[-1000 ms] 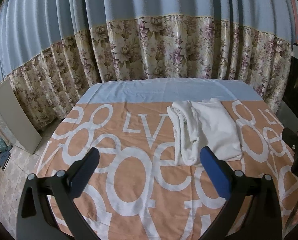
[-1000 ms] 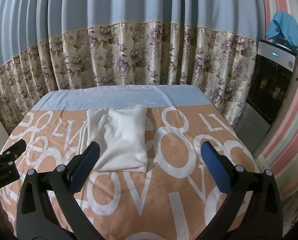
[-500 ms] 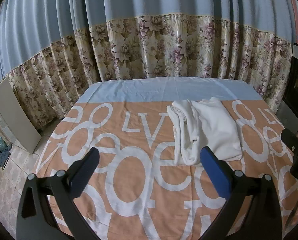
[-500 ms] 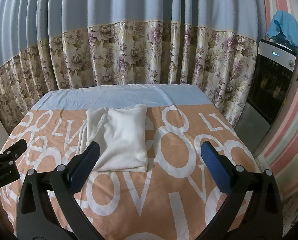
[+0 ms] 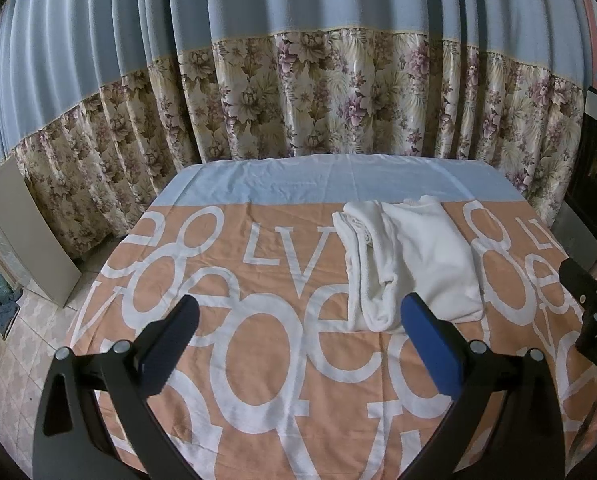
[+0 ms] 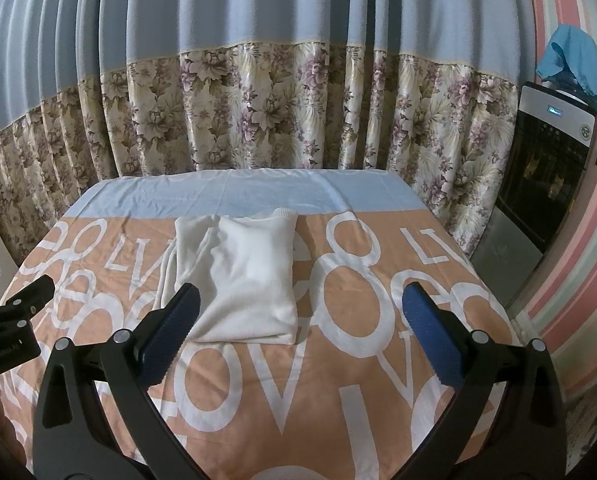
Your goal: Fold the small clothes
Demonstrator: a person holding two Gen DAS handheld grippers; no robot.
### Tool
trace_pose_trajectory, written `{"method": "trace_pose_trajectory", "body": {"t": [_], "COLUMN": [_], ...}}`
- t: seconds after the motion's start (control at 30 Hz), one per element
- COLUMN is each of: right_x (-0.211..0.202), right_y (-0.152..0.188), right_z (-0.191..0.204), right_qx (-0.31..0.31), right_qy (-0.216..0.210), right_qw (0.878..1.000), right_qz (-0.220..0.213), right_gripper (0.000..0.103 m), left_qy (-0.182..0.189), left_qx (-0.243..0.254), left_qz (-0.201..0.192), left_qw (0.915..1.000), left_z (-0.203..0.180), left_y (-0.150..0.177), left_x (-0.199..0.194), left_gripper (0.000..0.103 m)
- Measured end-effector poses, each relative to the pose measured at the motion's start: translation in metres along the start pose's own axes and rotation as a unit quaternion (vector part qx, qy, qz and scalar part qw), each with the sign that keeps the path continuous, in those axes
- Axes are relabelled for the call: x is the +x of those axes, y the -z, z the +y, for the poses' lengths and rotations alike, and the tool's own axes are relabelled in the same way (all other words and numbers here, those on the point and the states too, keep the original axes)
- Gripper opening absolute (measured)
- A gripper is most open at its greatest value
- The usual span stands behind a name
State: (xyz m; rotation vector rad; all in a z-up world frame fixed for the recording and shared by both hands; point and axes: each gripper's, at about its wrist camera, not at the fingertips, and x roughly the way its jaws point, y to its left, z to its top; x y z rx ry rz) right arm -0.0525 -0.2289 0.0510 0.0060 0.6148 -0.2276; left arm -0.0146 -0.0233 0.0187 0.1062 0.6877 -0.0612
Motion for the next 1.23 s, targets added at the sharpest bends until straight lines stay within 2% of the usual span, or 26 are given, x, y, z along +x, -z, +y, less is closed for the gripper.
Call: {"method": "trace_pose_trajectory", "body": {"t": [0.57, 0.67, 1.23], "right_x": [0.001, 0.000, 0.003], "right_y": [0.000, 0.001, 0.001], "right_z": [0.004, 0.005, 0.006], "right_qx": [-0.001, -0.001, -0.006], "right_qy": [0.003, 0.003, 0.003], "right_qw": [1.000, 1.000, 1.000], "right_qz": [0.003, 0.002, 0.005], "right_gripper": [0.100, 0.100, 0.100], "left_qy": [0.003, -0.005, -0.008], "left_qx": [0.008, 0.011, -0.004], "left_qz": [-0.003, -0.015, -0.026], "left_qw": [1.0000, 0.9998, 0.9996], "left_z": [-0.003, -0.004, 0.014], "left_y": [0.000, 0.000, -0.005], "left_x": [0.000, -0.004, -0.013], "left_gripper": [0.101, 0.101, 0.101]}}
